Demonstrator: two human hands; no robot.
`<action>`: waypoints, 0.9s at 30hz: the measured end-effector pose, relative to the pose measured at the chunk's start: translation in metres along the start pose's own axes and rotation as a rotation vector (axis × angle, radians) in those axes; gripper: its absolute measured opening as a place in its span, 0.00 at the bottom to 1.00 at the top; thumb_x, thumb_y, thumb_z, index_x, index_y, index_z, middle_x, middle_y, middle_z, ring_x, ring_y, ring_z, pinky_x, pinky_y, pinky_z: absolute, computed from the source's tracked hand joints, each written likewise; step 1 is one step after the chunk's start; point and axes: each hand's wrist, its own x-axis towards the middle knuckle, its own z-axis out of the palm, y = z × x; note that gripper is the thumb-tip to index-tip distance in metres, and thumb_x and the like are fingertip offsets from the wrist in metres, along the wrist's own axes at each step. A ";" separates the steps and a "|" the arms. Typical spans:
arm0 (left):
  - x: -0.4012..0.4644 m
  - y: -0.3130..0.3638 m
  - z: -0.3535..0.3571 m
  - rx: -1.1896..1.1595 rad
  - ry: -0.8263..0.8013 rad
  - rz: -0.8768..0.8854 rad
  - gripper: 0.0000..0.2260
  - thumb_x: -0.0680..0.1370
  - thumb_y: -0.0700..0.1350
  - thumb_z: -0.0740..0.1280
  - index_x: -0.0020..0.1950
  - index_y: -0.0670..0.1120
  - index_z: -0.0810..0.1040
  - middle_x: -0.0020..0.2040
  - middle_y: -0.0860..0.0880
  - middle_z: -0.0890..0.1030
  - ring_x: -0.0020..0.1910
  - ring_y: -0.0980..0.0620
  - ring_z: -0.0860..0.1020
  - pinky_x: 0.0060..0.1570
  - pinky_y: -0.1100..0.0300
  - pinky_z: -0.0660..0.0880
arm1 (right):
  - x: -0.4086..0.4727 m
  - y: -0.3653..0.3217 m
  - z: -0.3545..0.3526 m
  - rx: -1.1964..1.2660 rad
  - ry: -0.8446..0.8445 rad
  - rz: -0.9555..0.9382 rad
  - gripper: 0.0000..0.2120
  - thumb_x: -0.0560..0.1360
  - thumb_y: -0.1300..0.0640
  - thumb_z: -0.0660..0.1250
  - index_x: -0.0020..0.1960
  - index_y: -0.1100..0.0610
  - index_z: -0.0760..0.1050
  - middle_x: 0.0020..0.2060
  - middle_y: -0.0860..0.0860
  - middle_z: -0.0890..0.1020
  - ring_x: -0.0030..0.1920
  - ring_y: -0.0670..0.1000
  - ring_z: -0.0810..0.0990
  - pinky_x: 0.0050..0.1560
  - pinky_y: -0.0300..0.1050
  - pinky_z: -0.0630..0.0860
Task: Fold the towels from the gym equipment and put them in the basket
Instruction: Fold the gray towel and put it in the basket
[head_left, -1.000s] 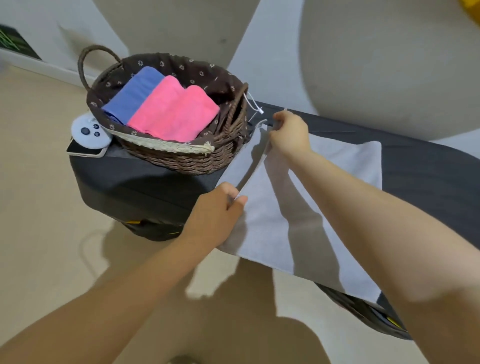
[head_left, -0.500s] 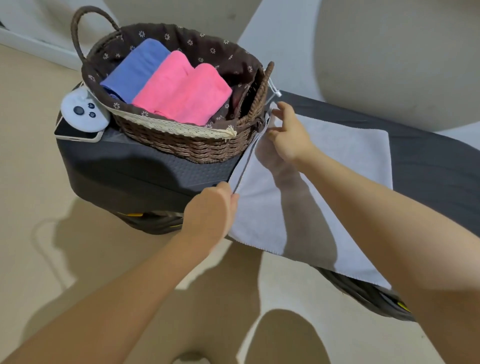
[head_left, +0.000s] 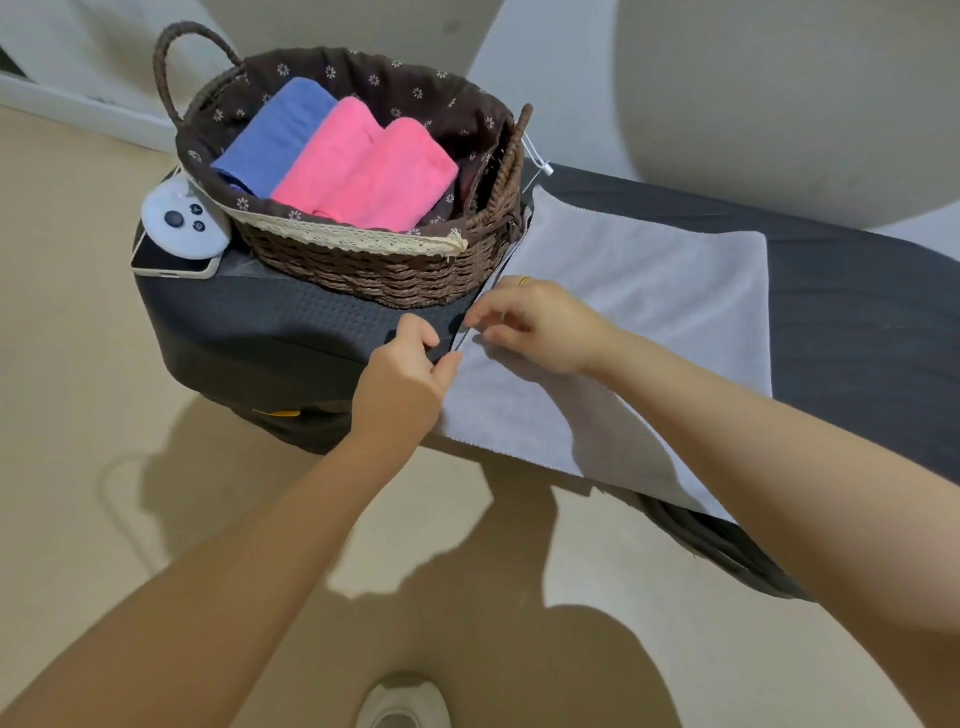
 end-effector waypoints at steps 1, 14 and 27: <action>-0.001 -0.002 -0.001 0.036 -0.018 -0.015 0.11 0.76 0.45 0.67 0.52 0.41 0.69 0.35 0.42 0.75 0.39 0.40 0.75 0.44 0.48 0.71 | 0.001 -0.002 0.004 -0.034 -0.045 -0.001 0.14 0.74 0.63 0.66 0.59 0.59 0.77 0.45 0.51 0.74 0.47 0.48 0.72 0.48 0.34 0.64; -0.024 -0.015 0.001 -0.123 -0.192 -0.315 0.11 0.76 0.48 0.66 0.49 0.46 0.65 0.43 0.43 0.79 0.37 0.45 0.78 0.41 0.55 0.74 | -0.003 -0.016 0.019 -0.254 -0.050 0.039 0.06 0.75 0.58 0.63 0.51 0.56 0.74 0.48 0.53 0.79 0.52 0.56 0.75 0.43 0.46 0.70; -0.031 -0.011 0.004 -0.022 -0.273 -0.280 0.16 0.77 0.45 0.65 0.33 0.46 0.63 0.31 0.50 0.66 0.30 0.52 0.64 0.31 0.59 0.61 | -0.007 -0.034 0.026 -0.231 -0.202 0.036 0.08 0.74 0.59 0.62 0.53 0.55 0.75 0.36 0.45 0.73 0.44 0.50 0.71 0.44 0.44 0.69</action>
